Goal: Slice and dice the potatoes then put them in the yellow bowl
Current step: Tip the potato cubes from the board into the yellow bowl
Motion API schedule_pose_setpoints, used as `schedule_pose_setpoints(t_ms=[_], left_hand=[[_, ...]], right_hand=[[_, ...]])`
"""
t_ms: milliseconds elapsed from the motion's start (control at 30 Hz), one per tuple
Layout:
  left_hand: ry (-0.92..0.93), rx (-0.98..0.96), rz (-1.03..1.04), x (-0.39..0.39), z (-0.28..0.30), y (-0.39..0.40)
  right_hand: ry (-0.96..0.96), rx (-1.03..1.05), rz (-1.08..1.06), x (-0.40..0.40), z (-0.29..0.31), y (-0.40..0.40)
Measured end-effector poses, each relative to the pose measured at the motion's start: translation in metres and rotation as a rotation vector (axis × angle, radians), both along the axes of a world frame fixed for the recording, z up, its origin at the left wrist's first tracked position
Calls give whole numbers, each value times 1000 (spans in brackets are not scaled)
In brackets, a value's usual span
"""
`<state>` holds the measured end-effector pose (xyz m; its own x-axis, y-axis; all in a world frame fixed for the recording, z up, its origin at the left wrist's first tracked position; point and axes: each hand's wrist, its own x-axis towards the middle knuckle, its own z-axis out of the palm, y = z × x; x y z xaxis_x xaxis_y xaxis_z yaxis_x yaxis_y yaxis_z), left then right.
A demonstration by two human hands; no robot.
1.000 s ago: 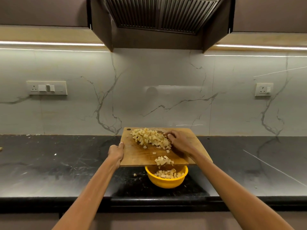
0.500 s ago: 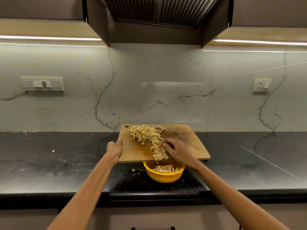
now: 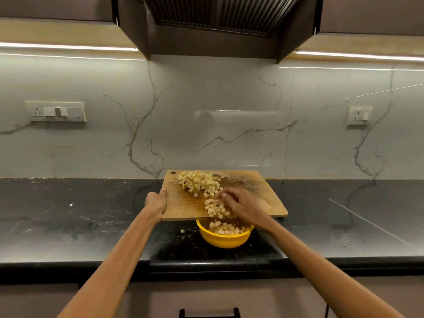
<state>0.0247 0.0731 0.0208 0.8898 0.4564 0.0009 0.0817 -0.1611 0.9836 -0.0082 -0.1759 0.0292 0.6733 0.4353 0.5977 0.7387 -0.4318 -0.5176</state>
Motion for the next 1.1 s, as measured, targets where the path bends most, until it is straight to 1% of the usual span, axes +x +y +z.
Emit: schedule_pose_setpoints(t_ms=[67,100,300,367,433,533,600,633,700,800,867,967,1033,1100], left_hand=[[1,-5,4,0,0,-1],[0,-4,6,-1,1,-1],[-5,23,18,1,3,-2],[1,31,18,1,2,-1],[9,29,16,1,1,0],[8,2,6,1,-2,2],[4,-14,1,1,-2,2],[3,-16,0,1,-2,2],[3,-9,2,1,-2,2],[7,2,0,-1,-1,0],[2,7,3,-2,-1,-1],[1,6,1,-3,0,-1],[6,0,-4,-4,1,-2],[1,-8,-5,-3,1,-1]], right_hand=[[-14,32,0,4,7,4],[-20,13,-6,5,10,7],[29,-217,45,5,16,25],[33,-254,69,3,14,20],[65,-223,107,-1,13,11],[153,-6,158,-6,13,-1],[160,108,102,-5,16,-8],[146,121,54,-4,16,-11],[138,35,-23,-2,14,-12],[137,-105,-22,-7,0,-10],[131,-90,48,-14,-6,-7],[166,44,136,-14,-2,-4],[161,98,120,-5,6,0],[150,55,77,3,16,9]])
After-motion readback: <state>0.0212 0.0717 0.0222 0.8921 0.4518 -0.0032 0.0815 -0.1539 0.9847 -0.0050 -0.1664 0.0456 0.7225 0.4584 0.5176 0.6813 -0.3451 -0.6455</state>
